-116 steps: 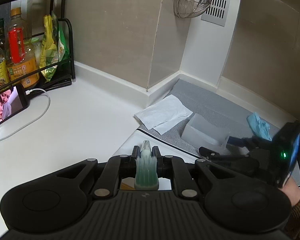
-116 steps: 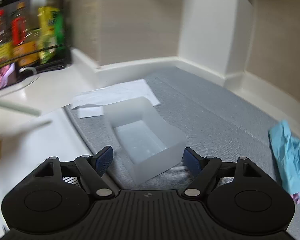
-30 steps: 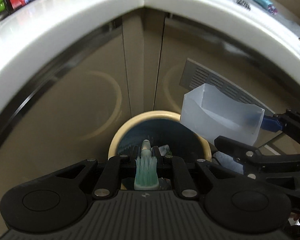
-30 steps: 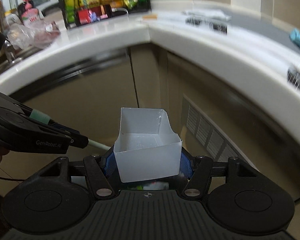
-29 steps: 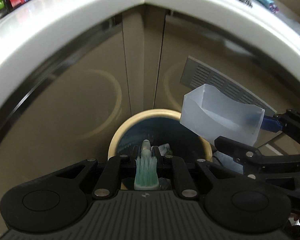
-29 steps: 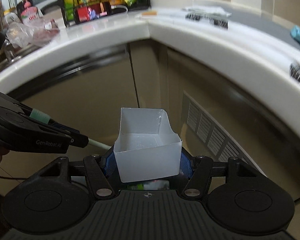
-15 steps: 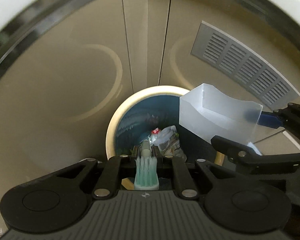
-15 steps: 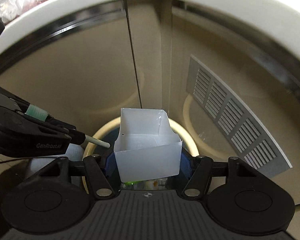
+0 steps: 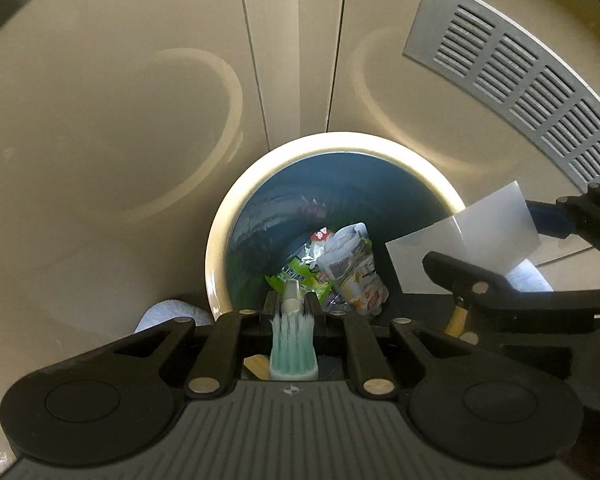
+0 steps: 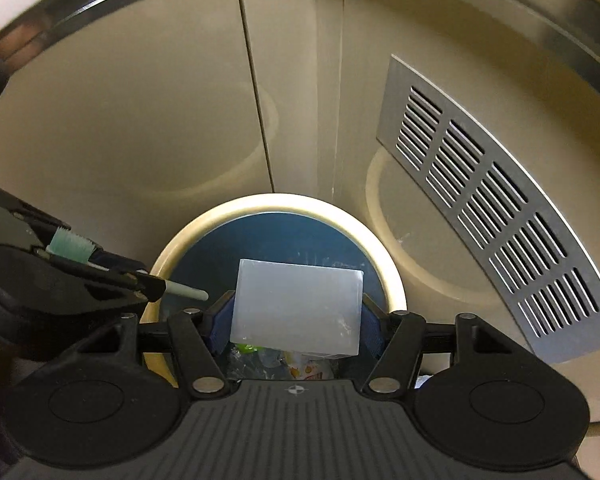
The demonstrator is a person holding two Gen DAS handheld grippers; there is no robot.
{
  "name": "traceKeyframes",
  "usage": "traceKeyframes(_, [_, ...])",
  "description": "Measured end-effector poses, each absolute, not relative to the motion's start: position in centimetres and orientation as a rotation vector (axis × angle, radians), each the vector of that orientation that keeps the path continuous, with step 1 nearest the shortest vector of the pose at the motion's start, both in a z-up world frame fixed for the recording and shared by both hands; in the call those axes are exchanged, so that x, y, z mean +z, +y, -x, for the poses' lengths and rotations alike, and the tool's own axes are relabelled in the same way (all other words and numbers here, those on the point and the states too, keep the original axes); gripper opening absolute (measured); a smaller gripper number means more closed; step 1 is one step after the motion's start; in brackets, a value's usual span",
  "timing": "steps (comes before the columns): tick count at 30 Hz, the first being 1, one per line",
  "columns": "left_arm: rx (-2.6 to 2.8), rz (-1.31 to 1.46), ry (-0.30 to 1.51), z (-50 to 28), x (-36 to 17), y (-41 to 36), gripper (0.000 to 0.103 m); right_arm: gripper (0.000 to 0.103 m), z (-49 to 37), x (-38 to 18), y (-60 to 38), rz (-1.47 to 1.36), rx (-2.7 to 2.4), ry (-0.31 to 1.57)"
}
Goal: Collect trash
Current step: 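Open both grippers to drop the clear box and toothbrush into the bin, then raise both open tools from the bin up toward the counter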
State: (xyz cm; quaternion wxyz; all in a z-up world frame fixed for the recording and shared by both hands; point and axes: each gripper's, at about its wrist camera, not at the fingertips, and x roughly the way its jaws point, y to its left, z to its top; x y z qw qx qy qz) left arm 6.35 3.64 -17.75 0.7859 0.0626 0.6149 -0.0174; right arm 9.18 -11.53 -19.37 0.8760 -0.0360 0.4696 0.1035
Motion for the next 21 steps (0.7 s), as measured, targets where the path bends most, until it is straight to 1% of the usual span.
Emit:
traceKeyframes(7, [-0.022,-0.131,1.355,-7.0,-19.1,4.0,0.013,0.065,-10.7,-20.1,-11.2,0.066,0.185,0.99])
traceKeyframes(8, [-0.02,-0.13,1.353,-7.1,-19.1,4.0,0.018,0.065,-10.6,-20.0,-11.2,0.065,0.181,0.989])
traceKeyframes(10, [-0.016,-0.127,1.352,-7.3,-19.3,3.9,0.042,0.066,-10.6,-19.8,-11.5,0.061,0.166,0.988])
traceKeyframes(11, [-0.017,-0.127,1.349,-7.3,-19.2,4.0,0.049,0.066,-10.5,-19.9,-11.6,0.061,0.155,0.99])
traceKeyframes(13, [-0.006,-0.127,1.355,-7.5,-19.4,4.2,0.083,0.066,-10.6,-19.9,-12.0,0.04,0.132,0.998])
traceKeyframes(14, [0.005,-0.119,1.355,-7.5,-19.4,4.5,0.088,0.069,-10.7,-19.8,-12.4,0.027,0.118,1.0])
traceKeyframes(15, [0.002,-0.1,1.355,-7.5,-19.4,4.8,0.09,0.077,-10.8,-19.7,-12.8,0.013,0.108,1.001])
traceKeyframes(16, [-0.005,-0.082,1.365,-7.5,-19.4,5.0,0.094,0.081,-10.9,-19.6,-13.0,-0.003,0.104,0.999])
traceKeyframes(18, [-0.002,-0.057,1.379,-7.6,-19.4,5.3,0.1,0.083,-10.8,-19.5,-13.6,-0.02,0.1,0.993])
traceKeyframes(21, [0.001,-0.056,1.376,-7.5,-19.1,5.3,0.101,0.085,-10.5,-19.0,-14.0,-0.013,0.096,0.982])
